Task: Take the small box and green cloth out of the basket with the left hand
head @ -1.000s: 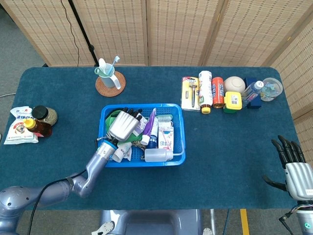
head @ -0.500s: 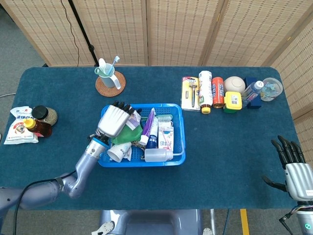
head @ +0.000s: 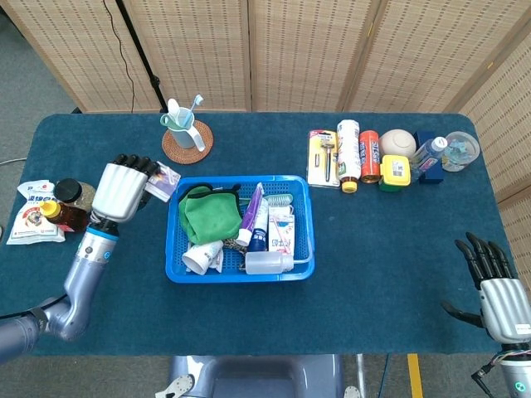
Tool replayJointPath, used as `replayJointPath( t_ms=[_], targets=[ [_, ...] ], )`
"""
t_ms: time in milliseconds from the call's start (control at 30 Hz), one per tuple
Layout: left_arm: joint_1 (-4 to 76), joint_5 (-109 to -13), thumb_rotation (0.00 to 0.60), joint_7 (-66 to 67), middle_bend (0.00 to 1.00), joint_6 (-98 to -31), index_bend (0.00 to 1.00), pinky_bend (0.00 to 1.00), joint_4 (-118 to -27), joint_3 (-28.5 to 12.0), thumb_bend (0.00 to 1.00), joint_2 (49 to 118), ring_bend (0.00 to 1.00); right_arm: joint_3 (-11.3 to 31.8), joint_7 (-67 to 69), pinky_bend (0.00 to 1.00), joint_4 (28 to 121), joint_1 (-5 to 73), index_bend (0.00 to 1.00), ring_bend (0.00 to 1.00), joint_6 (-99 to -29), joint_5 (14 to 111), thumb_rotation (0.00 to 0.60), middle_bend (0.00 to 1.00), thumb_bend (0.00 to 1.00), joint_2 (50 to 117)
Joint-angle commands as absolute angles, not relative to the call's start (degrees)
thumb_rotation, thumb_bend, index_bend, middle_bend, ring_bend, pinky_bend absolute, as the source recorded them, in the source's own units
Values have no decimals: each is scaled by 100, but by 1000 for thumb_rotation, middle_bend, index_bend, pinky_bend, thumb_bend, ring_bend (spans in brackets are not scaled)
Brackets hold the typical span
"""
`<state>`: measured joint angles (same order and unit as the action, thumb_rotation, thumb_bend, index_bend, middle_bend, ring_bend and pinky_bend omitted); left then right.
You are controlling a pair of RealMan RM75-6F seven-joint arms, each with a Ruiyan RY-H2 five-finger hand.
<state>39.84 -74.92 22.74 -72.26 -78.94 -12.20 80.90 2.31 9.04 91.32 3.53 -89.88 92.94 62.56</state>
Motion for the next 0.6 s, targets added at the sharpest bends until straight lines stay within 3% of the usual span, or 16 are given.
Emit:
replayJointPath(
  t_ms=[33,167,200,267,333,400,533,600],
  targets=[
    [3765,-7318,600,1837,469,-7003,570,420,-7255,-1014,320,8193,410,226,902,0,9145,356,0,0,-8985,9304,600,0,0,6254],
    [3736,-7246,600,1487,432,-6773,539,418,-6831,-968,315,8434,356,227,894,0,9168,361,0,0,-8991,9316,600,0,0,6252],
    [3734,-7224,600,1458,371,-6719,479,394,-6780,-963,308,8464,294,227,888,0,9172,360,0,0,-8995,9317,600,0,0,6253],
    [3734,-7037,600,1537,173,-6389,247,271,-6819,-918,290,8419,126,227,873,0,9175,361,0,0,-8995,9319,600,0,0,6258],
    [3741,-6796,600,1709,6,-6129,19,71,-7030,-940,262,8280,3,224,860,0,9174,369,0,0,-8974,9312,600,0,0,6263],
    [3733,-6659,600,1817,0,-6029,0,4,-7228,-962,226,8157,0,222,855,0,9172,374,0,0,-8958,9306,600,0,0,6266],
    [3634,-6718,600,1894,0,-6171,0,0,-7761,-956,40,7838,0,220,852,0,9176,378,0,0,-8957,9310,600,0,0,6267],
    [3538,-6956,600,1666,0,-6392,0,0,-8102,-963,20,7628,0,220,864,0,9184,371,0,0,-8977,9317,600,0,0,6259]
  ],
)
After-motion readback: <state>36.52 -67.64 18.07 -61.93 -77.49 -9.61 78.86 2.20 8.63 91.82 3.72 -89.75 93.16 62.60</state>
